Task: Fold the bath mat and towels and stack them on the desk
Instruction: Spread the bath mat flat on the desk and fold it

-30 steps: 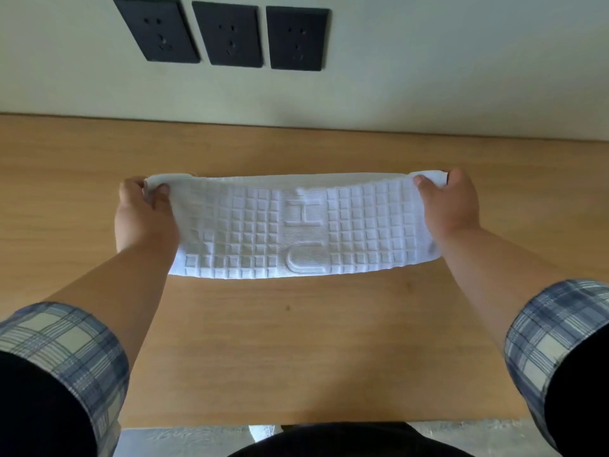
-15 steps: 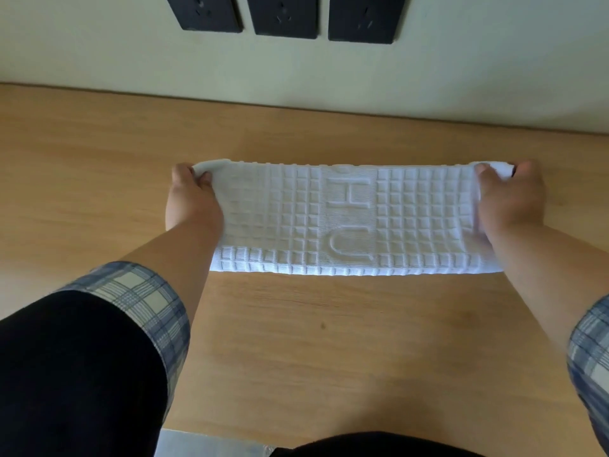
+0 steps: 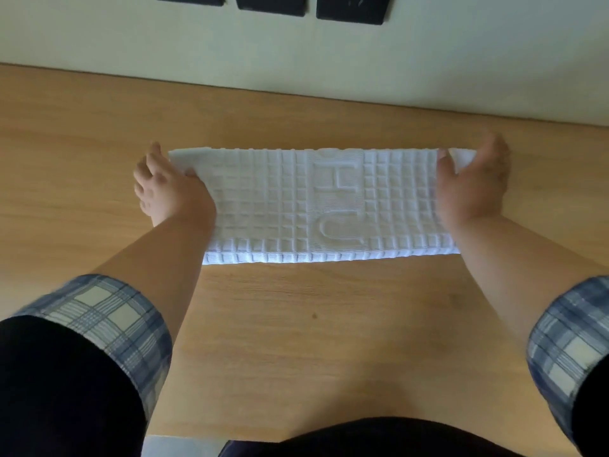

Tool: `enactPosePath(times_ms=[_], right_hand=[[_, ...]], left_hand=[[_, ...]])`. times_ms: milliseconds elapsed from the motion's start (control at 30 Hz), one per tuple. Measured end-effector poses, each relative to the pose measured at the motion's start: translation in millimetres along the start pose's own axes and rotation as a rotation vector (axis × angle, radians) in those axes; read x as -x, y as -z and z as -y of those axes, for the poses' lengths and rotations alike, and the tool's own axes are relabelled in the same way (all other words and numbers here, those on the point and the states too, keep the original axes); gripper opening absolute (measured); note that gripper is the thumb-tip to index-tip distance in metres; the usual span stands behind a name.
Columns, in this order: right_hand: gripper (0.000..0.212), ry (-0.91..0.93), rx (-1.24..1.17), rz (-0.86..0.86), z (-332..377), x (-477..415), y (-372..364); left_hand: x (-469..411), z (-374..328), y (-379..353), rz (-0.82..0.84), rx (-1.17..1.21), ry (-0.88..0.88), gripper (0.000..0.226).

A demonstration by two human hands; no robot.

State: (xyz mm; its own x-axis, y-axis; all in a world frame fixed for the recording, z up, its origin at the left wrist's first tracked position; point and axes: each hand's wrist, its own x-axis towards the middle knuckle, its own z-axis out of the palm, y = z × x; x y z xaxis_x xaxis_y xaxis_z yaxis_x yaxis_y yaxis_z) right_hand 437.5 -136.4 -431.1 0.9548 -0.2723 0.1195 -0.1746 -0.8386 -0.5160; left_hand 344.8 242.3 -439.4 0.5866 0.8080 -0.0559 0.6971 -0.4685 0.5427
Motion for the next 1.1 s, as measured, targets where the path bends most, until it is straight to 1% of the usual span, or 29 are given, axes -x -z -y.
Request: enactPosePath(times_ms=[33, 67, 100, 167, 200, 267, 333, 533, 633, 700, 800, 833, 900, 1033, 1100], right_hand=[[0.068, 0.127, 0.008, 0.035, 13, 16, -2], [0.064, 0.239, 0.024, 0.106, 26, 33, -6], [0.061, 0.327, 0.067, 0.209, 38, 49, -13], [0.061, 0.415, 0.216, 0.413, 51, 73, -30], [0.063, 0.419, 0.295, 0.476, 54, 79, -35], [0.069, 0.392, 0.400, 0.520, 50, 84, -40], [0.075, 0.370, 0.457, 0.518, 49, 86, -43], [0.084, 0.263, 0.491, 0.548, 63, 128, -45], [0.086, 0.227, 0.453, 0.534, 71, 141, -44], [0.084, 0.248, 0.414, 0.515, 77, 142, -45], [0.077, 0.335, 0.380, 0.497, 79, 143, -49], [0.076, 0.347, 0.381, 0.491, 76, 141, -49], [0.075, 0.329, 0.414, 0.477, 65, 132, -46], [0.079, 0.131, 0.499, 0.466, 21, 103, -21], [0.081, 0.094, 0.499, 0.478, 4, 94, -10]], left_hand=[[9, -4, 1, -0.002, 0.000, -0.100, 0.060], [21, -6, 1, 0.039, 0.006, -0.238, 0.061], [34, -7, 0, 0.121, -0.011, -0.387, 0.061], [53, 1, -3, 0.318, -0.172, -0.628, 0.059], [59, 8, -5, 0.399, -0.287, -0.689, 0.059], [58, 22, -7, 0.476, -0.450, -0.727, 0.062], [49, 31, -9, 0.494, -0.519, -0.758, 0.063], [25, 39, 6, 0.541, -0.590, -0.829, 0.064], [27, 44, 15, 0.542, -0.619, -0.805, 0.064], [34, 36, 14, 0.524, -0.612, -0.819, 0.066], [43, 17, 3, 0.536, -0.552, -0.961, 0.066], [43, 14, 0, 0.545, -0.555, -0.970, 0.066], [36, 12, -6, 0.542, -0.595, -0.913, 0.067], [34, 17, -6, 0.514, -0.651, -0.880, 0.068], [39, 12, -4, 0.530, -0.663, -0.845, 0.069]])
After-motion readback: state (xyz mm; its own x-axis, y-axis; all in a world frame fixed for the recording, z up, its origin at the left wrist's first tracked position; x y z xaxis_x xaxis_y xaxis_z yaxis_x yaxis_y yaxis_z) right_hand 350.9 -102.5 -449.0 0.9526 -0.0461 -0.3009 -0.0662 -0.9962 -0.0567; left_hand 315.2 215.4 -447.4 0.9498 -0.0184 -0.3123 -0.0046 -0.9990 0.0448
